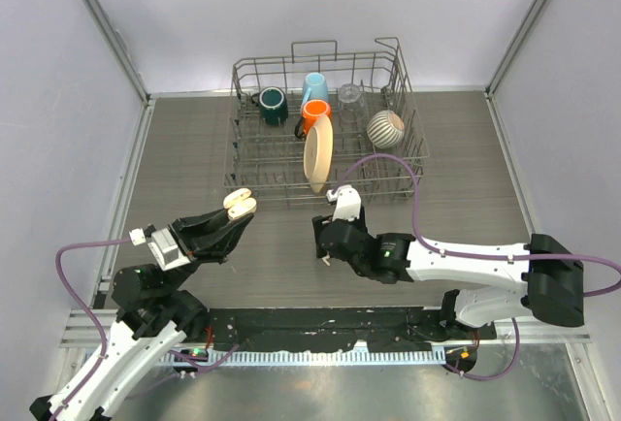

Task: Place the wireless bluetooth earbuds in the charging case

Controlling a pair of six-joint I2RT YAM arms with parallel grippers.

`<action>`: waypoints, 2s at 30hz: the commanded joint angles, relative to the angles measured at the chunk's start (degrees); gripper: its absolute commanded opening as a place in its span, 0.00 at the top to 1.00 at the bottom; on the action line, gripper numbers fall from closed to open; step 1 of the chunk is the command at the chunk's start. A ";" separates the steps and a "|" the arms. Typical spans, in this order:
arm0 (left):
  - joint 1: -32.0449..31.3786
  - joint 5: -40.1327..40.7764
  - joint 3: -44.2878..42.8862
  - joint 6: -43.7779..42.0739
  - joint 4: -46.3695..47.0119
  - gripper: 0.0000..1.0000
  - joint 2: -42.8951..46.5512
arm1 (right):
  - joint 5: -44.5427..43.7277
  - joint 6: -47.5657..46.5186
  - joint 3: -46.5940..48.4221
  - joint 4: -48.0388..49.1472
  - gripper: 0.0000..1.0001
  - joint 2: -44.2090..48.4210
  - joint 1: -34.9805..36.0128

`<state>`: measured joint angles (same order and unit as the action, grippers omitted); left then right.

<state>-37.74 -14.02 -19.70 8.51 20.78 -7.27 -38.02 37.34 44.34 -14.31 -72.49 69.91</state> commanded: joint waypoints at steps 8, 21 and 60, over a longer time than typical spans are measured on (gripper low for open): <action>0.29 -0.74 -3.68 -0.96 1.81 1.00 -0.56 | 7.43 -0.61 4.62 -3.01 0.32 -5.29 0.05; 0.29 -0.04 -2.27 -0.34 1.46 1.00 0.24 | 11.39 0.01 6.64 -3.62 0.43 -13.55 0.05; 0.29 -0.57 -1.65 0.63 3.92 1.00 -3.01 | 15.61 0.36 6.82 -2.48 0.56 -21.64 -3.38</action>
<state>-37.74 -14.13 -21.21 8.78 21.45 -9.50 -22.46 37.41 50.26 -17.98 -93.56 66.87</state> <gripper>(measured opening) 0.274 0.445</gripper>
